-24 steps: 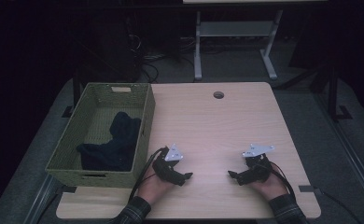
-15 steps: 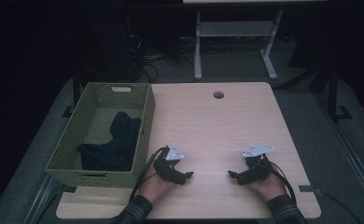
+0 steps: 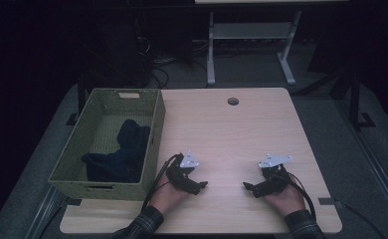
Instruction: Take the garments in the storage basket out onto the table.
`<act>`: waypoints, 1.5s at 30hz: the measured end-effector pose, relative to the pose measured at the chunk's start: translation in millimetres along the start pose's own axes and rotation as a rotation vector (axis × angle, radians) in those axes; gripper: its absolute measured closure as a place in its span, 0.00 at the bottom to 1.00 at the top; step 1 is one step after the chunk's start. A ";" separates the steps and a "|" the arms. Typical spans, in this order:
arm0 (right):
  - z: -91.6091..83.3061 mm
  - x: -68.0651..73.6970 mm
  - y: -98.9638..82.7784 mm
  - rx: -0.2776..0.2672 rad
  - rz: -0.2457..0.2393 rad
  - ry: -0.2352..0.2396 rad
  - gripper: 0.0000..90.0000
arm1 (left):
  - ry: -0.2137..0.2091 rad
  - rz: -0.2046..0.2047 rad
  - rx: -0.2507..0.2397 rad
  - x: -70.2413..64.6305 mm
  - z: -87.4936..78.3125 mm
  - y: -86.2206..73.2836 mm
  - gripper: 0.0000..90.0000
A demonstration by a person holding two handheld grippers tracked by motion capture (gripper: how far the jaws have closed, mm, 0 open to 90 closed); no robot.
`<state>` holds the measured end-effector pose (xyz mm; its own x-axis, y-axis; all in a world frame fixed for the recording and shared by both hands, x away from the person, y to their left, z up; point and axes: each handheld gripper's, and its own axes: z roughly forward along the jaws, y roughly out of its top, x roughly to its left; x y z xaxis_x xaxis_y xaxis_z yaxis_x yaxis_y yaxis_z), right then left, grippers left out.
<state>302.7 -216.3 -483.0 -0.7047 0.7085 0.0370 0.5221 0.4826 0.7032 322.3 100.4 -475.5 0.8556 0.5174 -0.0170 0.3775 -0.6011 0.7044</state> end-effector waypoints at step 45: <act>-0.4 0.1 -0.4 0.000 -0.003 0.001 0.01 | -0.035 -0.019 0.076 6.2 -41.9 38.2 0.15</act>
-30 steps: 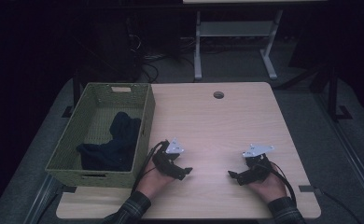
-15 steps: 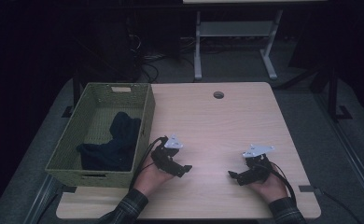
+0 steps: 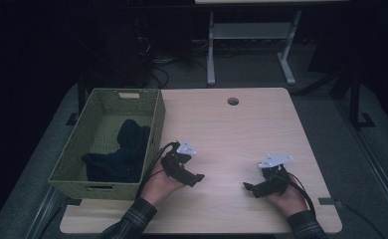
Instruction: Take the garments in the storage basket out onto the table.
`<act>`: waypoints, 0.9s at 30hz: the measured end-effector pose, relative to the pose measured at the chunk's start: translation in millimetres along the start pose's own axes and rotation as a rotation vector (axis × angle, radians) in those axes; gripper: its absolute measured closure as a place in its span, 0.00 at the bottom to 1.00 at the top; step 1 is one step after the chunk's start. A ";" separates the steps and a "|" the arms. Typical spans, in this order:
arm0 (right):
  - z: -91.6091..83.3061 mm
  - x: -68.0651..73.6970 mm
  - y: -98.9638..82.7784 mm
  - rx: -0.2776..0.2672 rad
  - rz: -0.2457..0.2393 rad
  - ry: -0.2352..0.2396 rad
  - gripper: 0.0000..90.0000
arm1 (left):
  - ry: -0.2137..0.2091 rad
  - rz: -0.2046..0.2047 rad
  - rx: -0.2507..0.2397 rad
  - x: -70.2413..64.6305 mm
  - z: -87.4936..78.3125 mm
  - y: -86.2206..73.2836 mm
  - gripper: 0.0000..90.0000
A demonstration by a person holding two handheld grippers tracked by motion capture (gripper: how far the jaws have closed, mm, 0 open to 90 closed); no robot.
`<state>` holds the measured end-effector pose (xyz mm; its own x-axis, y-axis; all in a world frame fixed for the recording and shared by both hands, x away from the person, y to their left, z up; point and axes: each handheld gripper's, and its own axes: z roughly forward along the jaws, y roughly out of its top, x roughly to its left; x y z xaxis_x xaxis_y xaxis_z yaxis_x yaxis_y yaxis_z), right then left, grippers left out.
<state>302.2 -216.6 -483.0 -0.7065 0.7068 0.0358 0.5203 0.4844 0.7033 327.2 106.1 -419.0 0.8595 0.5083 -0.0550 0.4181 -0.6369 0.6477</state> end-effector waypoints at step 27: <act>0.1 0.0 0.0 -0.001 0.000 0.000 0.01 | -0.006 0.010 0.034 11.7 -33.7 28.3 0.16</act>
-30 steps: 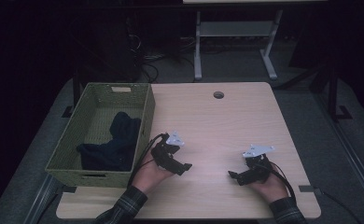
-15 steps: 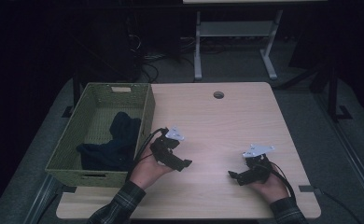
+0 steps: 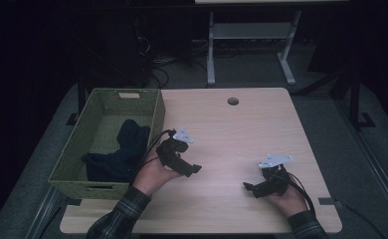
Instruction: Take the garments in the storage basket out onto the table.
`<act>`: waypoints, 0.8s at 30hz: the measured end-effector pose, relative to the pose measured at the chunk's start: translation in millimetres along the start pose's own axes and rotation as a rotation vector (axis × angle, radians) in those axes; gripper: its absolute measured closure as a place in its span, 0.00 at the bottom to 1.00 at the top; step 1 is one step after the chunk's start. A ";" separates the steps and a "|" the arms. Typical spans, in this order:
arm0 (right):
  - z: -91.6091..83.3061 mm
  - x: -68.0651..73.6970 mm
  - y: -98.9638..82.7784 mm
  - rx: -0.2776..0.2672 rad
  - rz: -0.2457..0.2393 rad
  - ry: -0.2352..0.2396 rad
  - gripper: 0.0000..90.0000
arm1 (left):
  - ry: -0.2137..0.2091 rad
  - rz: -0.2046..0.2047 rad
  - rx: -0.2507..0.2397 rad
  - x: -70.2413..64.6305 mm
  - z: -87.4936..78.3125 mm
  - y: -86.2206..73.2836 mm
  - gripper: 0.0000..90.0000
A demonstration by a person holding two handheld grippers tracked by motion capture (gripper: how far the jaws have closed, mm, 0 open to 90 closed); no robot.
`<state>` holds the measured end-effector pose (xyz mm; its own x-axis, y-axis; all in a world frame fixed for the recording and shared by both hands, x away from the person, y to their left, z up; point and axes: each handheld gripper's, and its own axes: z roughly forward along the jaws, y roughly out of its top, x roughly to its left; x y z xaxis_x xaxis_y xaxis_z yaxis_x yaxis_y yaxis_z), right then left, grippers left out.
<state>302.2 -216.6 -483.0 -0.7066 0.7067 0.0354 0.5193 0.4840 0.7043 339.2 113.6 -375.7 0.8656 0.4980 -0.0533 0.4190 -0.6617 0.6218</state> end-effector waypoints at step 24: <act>-0.1 0.1 0.0 0.000 0.001 0.000 0.01 | 0.027 -0.021 0.006 21.8 -38.9 12.0 0.16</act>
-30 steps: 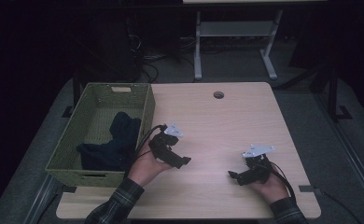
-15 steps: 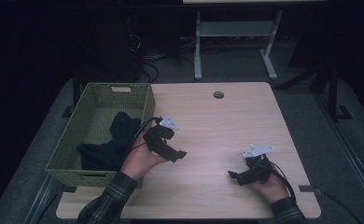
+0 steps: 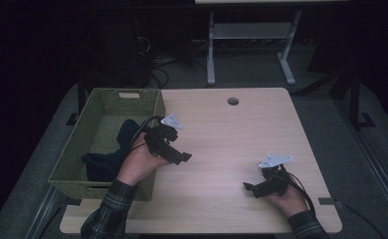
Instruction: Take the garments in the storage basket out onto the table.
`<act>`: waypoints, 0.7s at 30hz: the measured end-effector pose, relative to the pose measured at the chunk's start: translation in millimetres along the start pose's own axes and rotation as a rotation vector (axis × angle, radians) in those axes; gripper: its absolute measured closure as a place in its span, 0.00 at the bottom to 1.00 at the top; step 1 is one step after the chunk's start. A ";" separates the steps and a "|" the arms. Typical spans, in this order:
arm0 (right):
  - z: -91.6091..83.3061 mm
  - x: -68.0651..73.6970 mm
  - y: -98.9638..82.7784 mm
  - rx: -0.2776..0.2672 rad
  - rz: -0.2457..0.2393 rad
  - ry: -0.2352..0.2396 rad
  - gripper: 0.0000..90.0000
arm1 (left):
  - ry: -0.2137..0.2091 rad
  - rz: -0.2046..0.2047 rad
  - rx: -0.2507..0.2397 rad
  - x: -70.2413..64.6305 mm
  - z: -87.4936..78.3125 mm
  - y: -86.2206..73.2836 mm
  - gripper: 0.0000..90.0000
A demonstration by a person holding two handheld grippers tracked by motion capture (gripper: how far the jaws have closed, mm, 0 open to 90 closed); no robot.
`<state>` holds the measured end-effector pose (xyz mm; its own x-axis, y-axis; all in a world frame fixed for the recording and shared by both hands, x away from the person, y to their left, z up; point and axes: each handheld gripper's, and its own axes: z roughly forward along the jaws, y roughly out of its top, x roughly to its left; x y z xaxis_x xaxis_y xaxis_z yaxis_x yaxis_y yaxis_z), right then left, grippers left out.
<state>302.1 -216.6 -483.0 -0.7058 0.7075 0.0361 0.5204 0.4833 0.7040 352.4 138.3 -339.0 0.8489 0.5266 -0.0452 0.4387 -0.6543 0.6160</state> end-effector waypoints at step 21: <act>0.1 -0.1 0.0 0.000 -0.001 0.001 0.01 | 0.047 -0.054 -0.012 22.9 -26.5 -10.3 0.16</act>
<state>302.2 -216.6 -483.0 -0.7065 0.7068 0.0359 0.5197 0.4837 0.7043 359.6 171.4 -325.5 0.8093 0.5859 -0.0419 0.4797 -0.6180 0.6229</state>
